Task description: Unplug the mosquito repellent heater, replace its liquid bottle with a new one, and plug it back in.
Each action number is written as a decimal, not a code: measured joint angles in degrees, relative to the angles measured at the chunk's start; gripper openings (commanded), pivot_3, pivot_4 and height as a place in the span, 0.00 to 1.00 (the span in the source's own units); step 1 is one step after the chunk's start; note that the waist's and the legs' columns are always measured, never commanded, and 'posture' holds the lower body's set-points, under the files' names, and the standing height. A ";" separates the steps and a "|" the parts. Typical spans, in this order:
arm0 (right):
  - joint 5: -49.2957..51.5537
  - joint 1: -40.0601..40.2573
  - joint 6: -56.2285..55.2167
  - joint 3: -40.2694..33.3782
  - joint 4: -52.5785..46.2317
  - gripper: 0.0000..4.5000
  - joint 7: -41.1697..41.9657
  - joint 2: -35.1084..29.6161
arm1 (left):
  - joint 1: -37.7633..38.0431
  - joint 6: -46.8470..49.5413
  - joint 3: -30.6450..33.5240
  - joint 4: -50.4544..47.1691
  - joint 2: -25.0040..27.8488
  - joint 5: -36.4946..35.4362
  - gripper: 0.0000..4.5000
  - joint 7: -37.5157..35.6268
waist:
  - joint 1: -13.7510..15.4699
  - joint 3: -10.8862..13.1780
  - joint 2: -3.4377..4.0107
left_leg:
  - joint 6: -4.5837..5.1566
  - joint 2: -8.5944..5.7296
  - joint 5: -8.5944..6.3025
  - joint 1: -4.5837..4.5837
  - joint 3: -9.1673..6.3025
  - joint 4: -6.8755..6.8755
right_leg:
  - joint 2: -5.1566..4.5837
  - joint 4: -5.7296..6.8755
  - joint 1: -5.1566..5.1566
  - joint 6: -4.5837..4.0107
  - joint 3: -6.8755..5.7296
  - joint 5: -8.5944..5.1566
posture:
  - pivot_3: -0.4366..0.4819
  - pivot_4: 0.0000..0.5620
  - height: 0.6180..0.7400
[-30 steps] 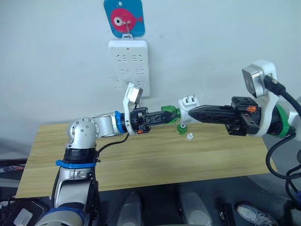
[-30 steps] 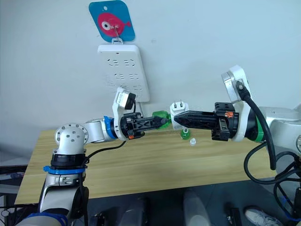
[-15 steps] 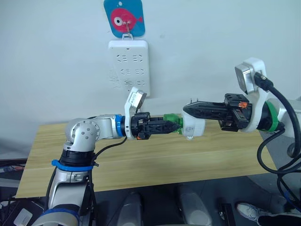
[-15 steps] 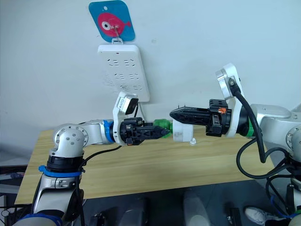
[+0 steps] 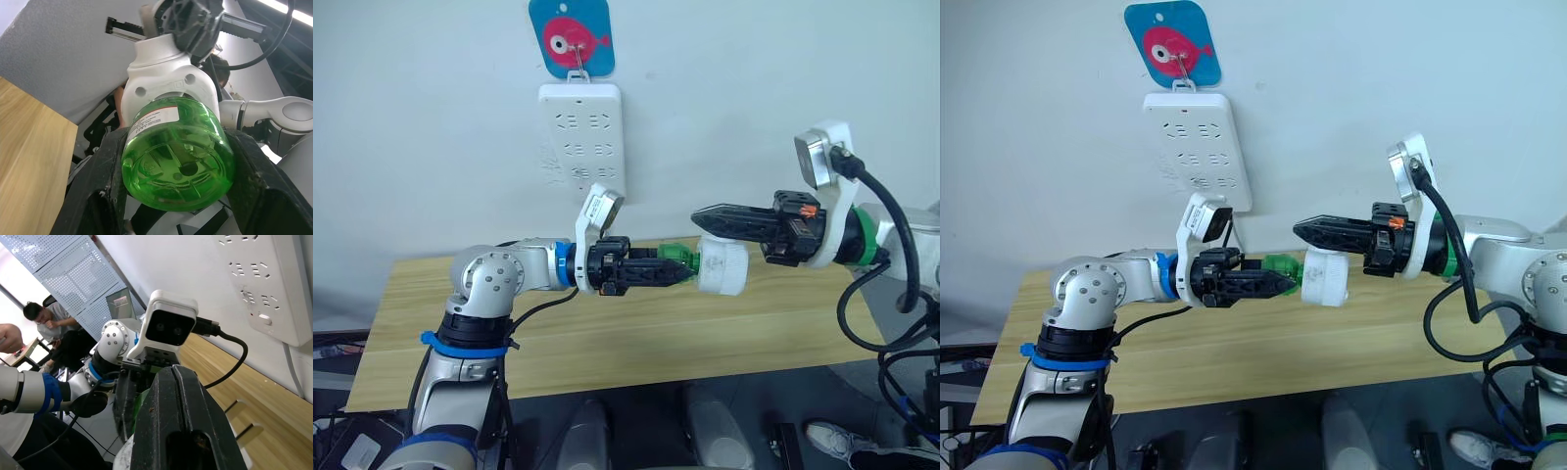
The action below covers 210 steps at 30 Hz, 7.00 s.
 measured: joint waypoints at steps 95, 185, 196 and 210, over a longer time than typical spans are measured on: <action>22.47 31.98 -3.79 -10.09 -1.05 1.00 -18.02 3.73 | 0.68 -22.06 -4.82 3.34 -0.29 16.63 0.51 -7.48 | -0.04 -0.13 0.12 | 0.10 0.02 -0.05 -0.08 0.08 0.06 | 0.03 0.06 -0.01 0.00 0.00 0.00 | 0.28 0.35 1.00; -48.93 25.30 -8.28 10.85 -1.66 0.71 8.76 -18.34 | 2.78 -12.35 -3.41 0.17 14.11 14.63 0.51 -14.78 | 0.17 -0.13 0.14 | 0.16 -0.01 -0.09 -0.06 0.05 0.06 | 0.00 0.05 -0.03 0.00 -0.01 0.00 | 0.31 0.43 1.00; -74.91 20.53 -20.06 26.09 13.75 0.71 12.67 -10.09 | 5.60 -14.46 -3.39 -2.42 13.43 15.03 0.51 -12.31 | 0.17 -0.09 0.10 | 0.20 0.01 -0.11 -0.01 0.07 0.05 | 0.01 0.13 -0.04 0.00 0.03 0.00 | 0.33 0.47 1.00; -85.62 10.07 -17.66 33.01 24.31 0.92 24.92 -3.65 | 7.16 -16.84 -4.76 -3.89 13.00 16.74 0.51 -11.67 | 0.36 -0.07 0.09 | 0.21 0.00 -0.11 -0.01 0.05 0.04 | 0.00 0.12 -0.03 0.00 0.02 0.00 | 0.32 0.49 1.00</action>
